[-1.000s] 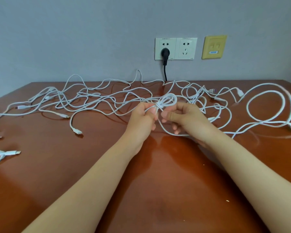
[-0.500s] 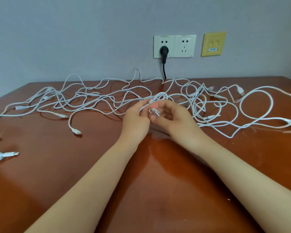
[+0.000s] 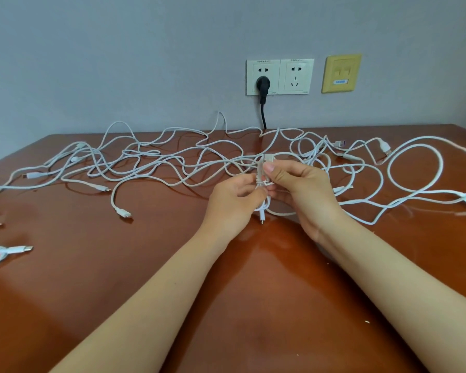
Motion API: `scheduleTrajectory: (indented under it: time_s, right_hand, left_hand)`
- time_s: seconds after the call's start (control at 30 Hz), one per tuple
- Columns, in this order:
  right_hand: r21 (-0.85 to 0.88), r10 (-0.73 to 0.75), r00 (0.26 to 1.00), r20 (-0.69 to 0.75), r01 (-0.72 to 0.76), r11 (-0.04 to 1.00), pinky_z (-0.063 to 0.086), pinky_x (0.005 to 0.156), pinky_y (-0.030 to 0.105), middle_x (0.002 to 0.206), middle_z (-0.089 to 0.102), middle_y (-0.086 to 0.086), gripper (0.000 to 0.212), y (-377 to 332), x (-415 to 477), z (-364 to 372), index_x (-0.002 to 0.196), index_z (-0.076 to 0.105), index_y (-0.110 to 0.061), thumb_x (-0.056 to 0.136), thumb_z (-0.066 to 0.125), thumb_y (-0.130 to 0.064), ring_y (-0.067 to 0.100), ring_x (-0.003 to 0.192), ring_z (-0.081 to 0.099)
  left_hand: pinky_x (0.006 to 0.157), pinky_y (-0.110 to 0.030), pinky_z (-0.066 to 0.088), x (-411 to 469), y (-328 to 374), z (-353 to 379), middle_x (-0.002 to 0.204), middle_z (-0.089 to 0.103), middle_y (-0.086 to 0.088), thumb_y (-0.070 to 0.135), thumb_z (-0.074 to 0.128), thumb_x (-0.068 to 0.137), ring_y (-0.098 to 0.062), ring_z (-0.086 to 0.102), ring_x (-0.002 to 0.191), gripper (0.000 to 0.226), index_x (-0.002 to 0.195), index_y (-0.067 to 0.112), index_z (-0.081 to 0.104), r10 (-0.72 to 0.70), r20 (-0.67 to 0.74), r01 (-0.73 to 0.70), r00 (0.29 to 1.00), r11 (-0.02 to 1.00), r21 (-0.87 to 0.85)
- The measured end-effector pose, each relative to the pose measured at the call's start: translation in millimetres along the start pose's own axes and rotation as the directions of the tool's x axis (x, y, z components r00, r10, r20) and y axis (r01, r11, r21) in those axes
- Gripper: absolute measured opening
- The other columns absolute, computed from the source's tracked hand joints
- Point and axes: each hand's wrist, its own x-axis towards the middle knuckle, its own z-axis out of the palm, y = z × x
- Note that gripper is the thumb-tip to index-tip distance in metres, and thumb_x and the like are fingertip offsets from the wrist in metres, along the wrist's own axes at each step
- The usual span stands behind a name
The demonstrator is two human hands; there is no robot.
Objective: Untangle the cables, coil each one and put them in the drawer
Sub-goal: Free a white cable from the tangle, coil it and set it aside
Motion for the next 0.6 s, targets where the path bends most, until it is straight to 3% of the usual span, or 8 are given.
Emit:
scheduleTrajectory:
  time_s: [0.13, 0.27, 0.37, 0.6]
  right_hand:
    - [-0.035, 0.021, 1.0, -0.007, -0.021, 0.999, 0.047, 0.053, 0.016, 0.057, 0.062, -0.002, 0.008, -1.7, 1.2, -3.1, 0.075, 0.062, -0.008, 0.079, 0.069, -0.01, 0.004, 0.047, 0.053]
    - [-0.07, 0.041, 0.999, 0.022, -0.04, 0.997, 0.046, 0.053, 0.019, 0.053, 0.058, -0.002, 0.016, -1.7, -0.9, -0.8, 0.069, 0.057, -0.009, 0.079, 0.07, -0.009, 0.005, 0.044, 0.051]
    - [-0.11, 0.057, 0.998, 0.005, -0.056, 0.992, 0.046, 0.053, 0.021, 0.056, 0.058, 0.002, 0.02, -3.1, -1.3, 0.6, 0.068, 0.054, -0.011, 0.079, 0.07, -0.009, 0.006, 0.042, 0.051]
    - [-0.144, 0.136, 0.989, -0.061, -0.144, 0.979, 0.046, 0.044, 0.017, 0.049, 0.056, 0.0, 0.024, -6.8, 0.9, 0.0, 0.065, 0.051, -0.012, 0.079, 0.07, -0.006, 0.006, 0.038, 0.052]
  left_hand:
    - [0.078, -0.019, 0.053, 1.7, 0.9, -1.2, 0.086, 0.073, 0.003, 0.004, 0.061, 0.086, -0.004, 0.068, 0.081, 0.027, 0.104, 0.023, 0.067, -0.059, 0.07, 0.063, 0.996, 0.996, -0.058]
    - [0.064, -0.018, 0.054, 2.5, 1.6, -6.4, 0.084, 0.071, 0.002, -0.005, 0.062, 0.082, -0.007, 0.068, 0.074, 0.026, 0.096, 0.016, 0.065, -0.095, 0.078, 0.105, 0.992, 0.985, -0.139]
    - [0.067, -0.022, 0.055, 2.5, 0.9, -5.5, 0.095, 0.067, -0.001, -0.006, 0.064, 0.081, -0.012, 0.065, 0.078, 0.028, 0.098, 0.016, 0.061, -0.093, 0.044, 0.098, 0.995, 0.984, -0.147]
    - [0.058, -0.017, 0.054, 0.8, 0.5, -4.0, 0.091, 0.065, 0.003, -0.007, 0.065, 0.079, -0.007, 0.063, 0.069, 0.03, 0.088, 0.02, 0.056, -0.065, 0.032, 0.069, 0.997, 0.987, -0.148]
